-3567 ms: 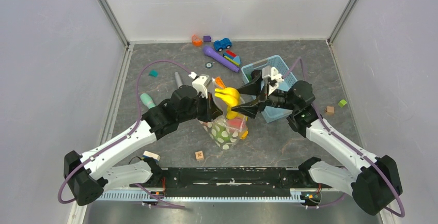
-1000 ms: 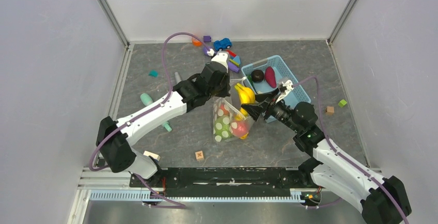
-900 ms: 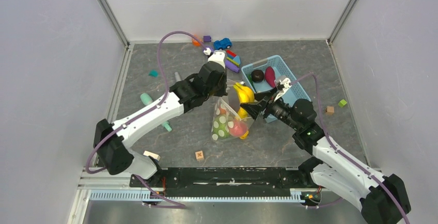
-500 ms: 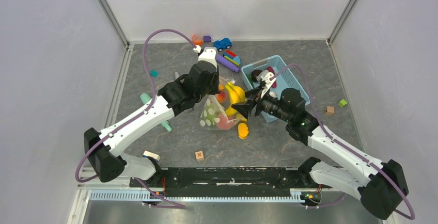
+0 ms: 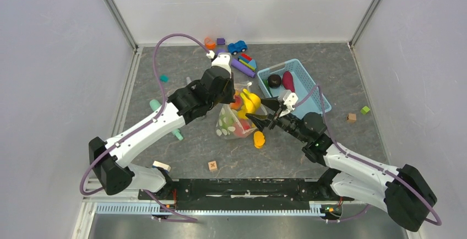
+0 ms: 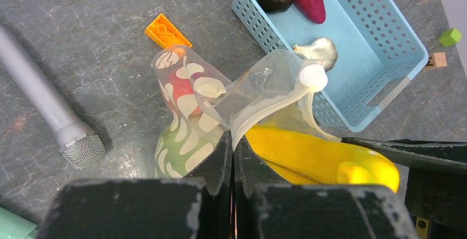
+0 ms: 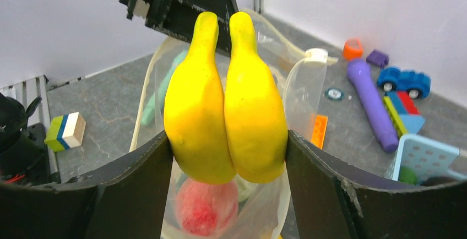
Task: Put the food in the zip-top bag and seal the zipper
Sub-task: Place the fake fruit in the zipper food storage bag.
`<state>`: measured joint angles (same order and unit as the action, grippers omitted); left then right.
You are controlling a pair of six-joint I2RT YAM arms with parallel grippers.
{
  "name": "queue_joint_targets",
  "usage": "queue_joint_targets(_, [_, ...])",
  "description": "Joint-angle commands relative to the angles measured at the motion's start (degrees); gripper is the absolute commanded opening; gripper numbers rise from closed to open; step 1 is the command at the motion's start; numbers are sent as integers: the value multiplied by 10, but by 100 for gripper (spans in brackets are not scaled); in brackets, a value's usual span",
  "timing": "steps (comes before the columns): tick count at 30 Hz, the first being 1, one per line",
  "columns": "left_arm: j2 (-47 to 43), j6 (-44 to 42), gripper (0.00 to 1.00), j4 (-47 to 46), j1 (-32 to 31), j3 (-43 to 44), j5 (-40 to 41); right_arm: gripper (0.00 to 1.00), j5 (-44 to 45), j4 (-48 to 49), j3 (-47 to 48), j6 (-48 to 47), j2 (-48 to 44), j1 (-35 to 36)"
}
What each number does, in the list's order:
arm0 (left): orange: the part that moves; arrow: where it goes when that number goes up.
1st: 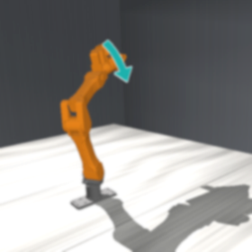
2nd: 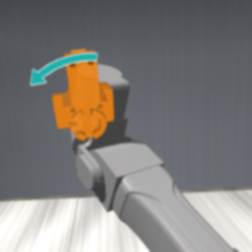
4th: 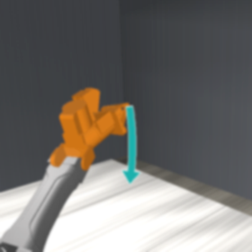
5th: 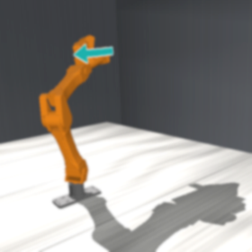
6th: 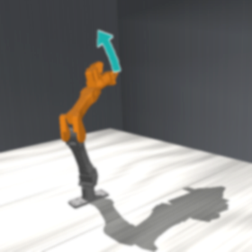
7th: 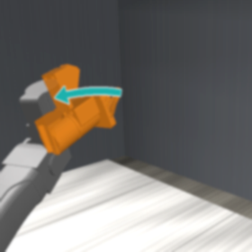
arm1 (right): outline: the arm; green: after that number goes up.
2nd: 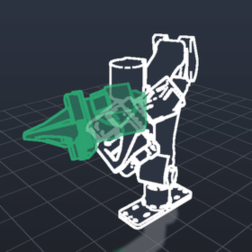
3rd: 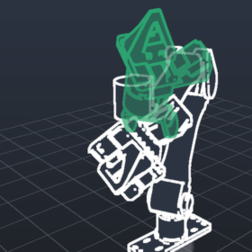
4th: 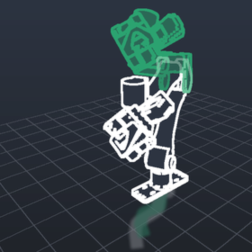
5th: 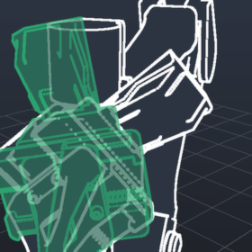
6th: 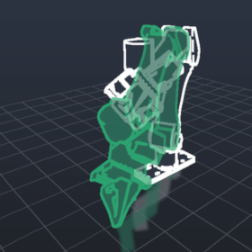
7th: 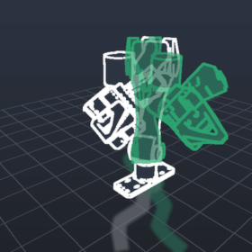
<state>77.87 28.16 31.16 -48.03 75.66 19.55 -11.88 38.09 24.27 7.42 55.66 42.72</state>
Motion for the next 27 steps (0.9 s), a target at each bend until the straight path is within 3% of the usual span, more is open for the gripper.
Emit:
queue_joint_targets(1, [-38, 48, 2, -14, -1, -8, -16, 0, 5, 217, -24, -32, 22, 10])
queue_joint_targets(6, [-45, 72, 2, -13, -1, -23, -40, 1, 6, 307, -20, -68, 78, 31])
queue_joint_targets(12, [-55, 89, 2, -14, -1, -30, -45, 11, 50, 294, -22, -100, 134, 44])
queue_joint_targets(13, [-56, 91, 2, -14, -1, -30, -45, 16, 57, 289, -26, -101, 137, 44])
queue_joint_targets(17, [-61, 92, 2, -14, -1, -29, -47, 54, 78, 243, -30, -103, 136, 45])
queue_joint_targets(21, [-61, 92, 2, -16, -1, -30, -38, 72, 76, 177, -20, -101, 114, 45])
queue_joint_targets(25, [-63, 91, 2, -26, -1, -40, -41, 98, 48, 71, 10, -104, 97, 45])
queue_joint_targets(27, [-63, 92, 2, -26, -1, -44, -36, 98, 43, 32, 21, -97, 90, 45])
